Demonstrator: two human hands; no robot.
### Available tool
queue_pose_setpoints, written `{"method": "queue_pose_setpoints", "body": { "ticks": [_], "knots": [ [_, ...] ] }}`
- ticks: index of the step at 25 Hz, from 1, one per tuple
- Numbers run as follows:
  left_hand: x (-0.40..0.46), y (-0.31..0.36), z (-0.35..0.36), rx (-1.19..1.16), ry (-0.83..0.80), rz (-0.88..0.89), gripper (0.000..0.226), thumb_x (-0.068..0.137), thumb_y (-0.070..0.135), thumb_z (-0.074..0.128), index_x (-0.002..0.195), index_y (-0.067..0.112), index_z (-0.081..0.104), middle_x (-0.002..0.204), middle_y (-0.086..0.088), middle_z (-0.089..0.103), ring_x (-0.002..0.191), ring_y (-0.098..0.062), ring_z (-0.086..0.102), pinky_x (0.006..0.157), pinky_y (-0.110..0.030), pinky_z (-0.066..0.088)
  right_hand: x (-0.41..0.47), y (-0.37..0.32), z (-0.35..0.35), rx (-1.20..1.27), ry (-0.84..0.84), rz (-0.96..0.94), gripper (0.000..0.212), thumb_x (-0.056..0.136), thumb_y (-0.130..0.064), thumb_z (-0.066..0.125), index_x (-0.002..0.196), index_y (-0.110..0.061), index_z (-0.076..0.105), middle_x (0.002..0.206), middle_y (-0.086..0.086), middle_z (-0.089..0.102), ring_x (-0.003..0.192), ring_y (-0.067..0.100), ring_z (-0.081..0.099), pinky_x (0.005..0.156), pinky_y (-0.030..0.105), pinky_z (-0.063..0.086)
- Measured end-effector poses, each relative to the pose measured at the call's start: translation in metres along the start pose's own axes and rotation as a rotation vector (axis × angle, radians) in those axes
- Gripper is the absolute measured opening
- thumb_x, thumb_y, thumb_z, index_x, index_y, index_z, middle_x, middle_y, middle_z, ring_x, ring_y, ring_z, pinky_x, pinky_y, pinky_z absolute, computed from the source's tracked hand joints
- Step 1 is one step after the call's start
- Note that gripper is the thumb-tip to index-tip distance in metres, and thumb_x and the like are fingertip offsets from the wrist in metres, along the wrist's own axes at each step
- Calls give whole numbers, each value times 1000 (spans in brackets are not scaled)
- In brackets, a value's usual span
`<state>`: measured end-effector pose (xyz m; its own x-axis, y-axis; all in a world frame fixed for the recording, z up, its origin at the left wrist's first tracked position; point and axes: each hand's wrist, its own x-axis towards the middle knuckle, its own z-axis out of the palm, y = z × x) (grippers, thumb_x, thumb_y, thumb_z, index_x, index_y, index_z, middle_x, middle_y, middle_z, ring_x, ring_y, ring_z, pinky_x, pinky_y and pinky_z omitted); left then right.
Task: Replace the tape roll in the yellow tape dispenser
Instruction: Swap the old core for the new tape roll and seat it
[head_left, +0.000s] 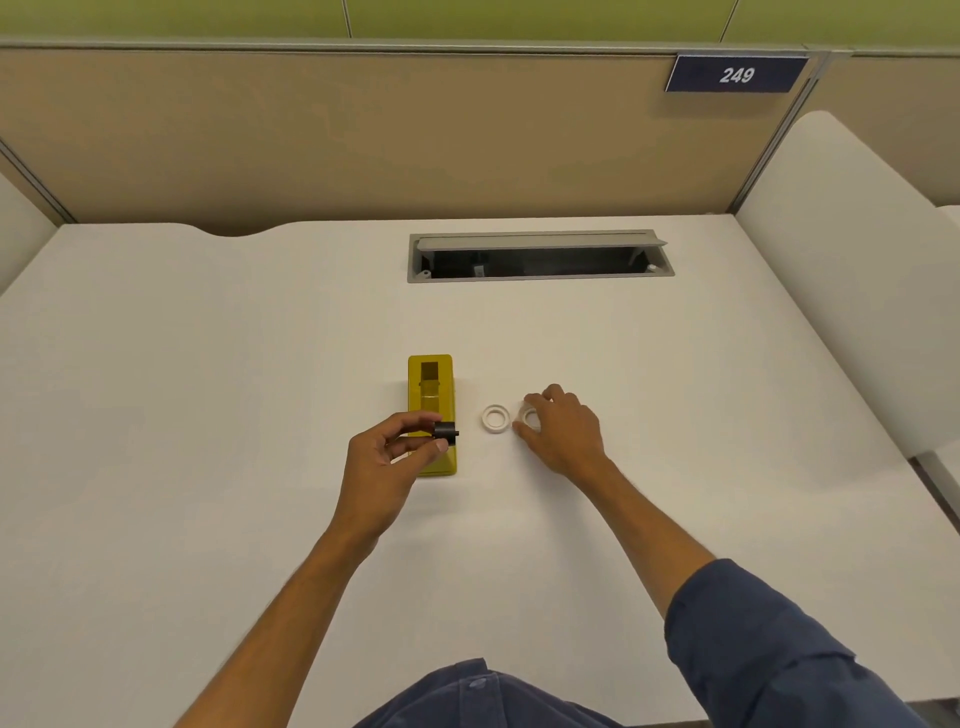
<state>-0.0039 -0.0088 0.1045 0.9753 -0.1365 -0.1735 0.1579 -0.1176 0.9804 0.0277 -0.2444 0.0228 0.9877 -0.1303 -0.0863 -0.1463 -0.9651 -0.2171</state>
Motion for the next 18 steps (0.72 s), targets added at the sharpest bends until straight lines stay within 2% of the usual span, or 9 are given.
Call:
{"method": "queue_pose_setpoints", "body": {
  "ticks": [4,8,10,13,16,18],
  "knots": [
    [-1,1,-2,-11,7,3,25,81,8,69,102,22,69,103,1,73,93,-15,70,83,-24,51,-3,-2,-6,142,22,45,38,89,-43,55,120,-21,58,119,3,57,103,25,57,77,34,45],
    [-3,1,-4,-15,12,3,25,81,7,69,101,21,70,102,-1,73,92,-16,70,87,-29,51,-15,-4,-19,602,113,89,23,88,-38,57,109,-29,58,107,-6,65,94,17,60,76,32,47],
    [-4,1,-4,-13,13,3,24,81,8,69,102,21,70,102,-1,73,92,-16,70,89,-31,52,-23,-11,-29,880,141,93,16,92,-33,56,108,-30,59,102,-10,67,92,15,63,77,25,47],
    [-5,2,-2,-24,7,6,24,81,7,69,101,21,70,102,0,73,92,-16,70,90,-33,52,-35,-22,-48,1053,166,37,17,99,-28,51,112,-30,60,102,-5,69,95,13,64,76,14,45],
    [-6,4,1,-33,1,14,25,81,7,69,100,22,70,100,0,74,92,-17,70,91,-34,52,-47,-30,-62,1136,166,-18,17,98,-31,50,112,-32,60,98,-1,71,95,11,65,81,29,47],
    [-7,5,1,-36,1,19,24,81,7,69,99,23,70,99,1,74,91,-17,70,90,-33,51,-53,-34,-67,1175,162,-32,18,98,-32,51,113,-30,61,95,1,72,97,10,66,79,32,48]
  ]
}}
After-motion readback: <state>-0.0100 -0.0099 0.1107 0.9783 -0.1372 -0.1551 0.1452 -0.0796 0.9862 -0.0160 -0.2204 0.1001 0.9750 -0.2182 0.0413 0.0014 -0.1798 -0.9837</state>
